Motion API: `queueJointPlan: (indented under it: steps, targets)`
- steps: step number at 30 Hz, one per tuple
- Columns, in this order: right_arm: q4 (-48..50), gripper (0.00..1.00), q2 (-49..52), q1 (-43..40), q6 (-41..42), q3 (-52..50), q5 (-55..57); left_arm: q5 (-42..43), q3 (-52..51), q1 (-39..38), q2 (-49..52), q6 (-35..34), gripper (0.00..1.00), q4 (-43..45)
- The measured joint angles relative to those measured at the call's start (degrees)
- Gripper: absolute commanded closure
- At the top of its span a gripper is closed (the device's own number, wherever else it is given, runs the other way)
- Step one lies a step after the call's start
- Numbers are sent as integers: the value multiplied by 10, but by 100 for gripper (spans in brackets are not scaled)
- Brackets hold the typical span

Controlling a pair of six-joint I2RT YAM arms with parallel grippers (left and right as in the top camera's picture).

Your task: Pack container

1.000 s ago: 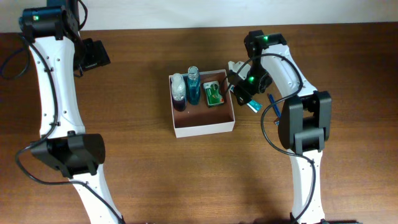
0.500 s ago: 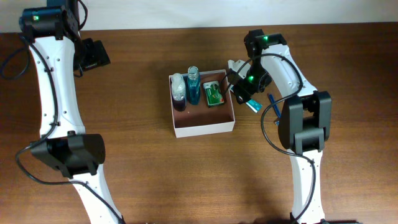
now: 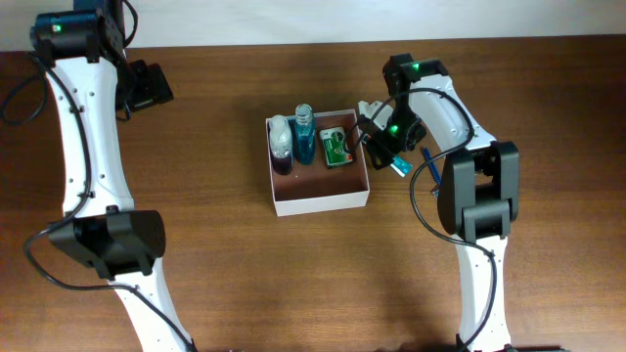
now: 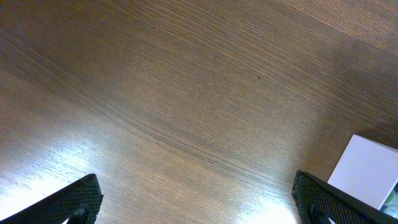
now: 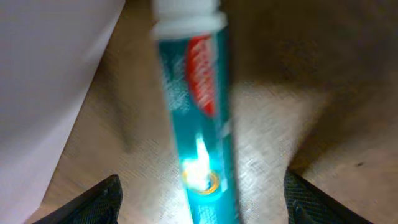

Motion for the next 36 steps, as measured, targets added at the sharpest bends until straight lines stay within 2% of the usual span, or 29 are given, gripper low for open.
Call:
queueJointPlan:
  steps: [9, 23, 36]
  targets:
    - [23, 26, 0, 0, 28, 0, 8, 0, 0, 0, 0, 0, 1, 0]
    - [30, 26, 0, -3, 36, -1, 15, 0, 0, 0, 0, 0, 1, 0]
    - [34, 26, 0, -43, 55, -1, 15, 0, 0, 0, 0, 0, 1, 0]
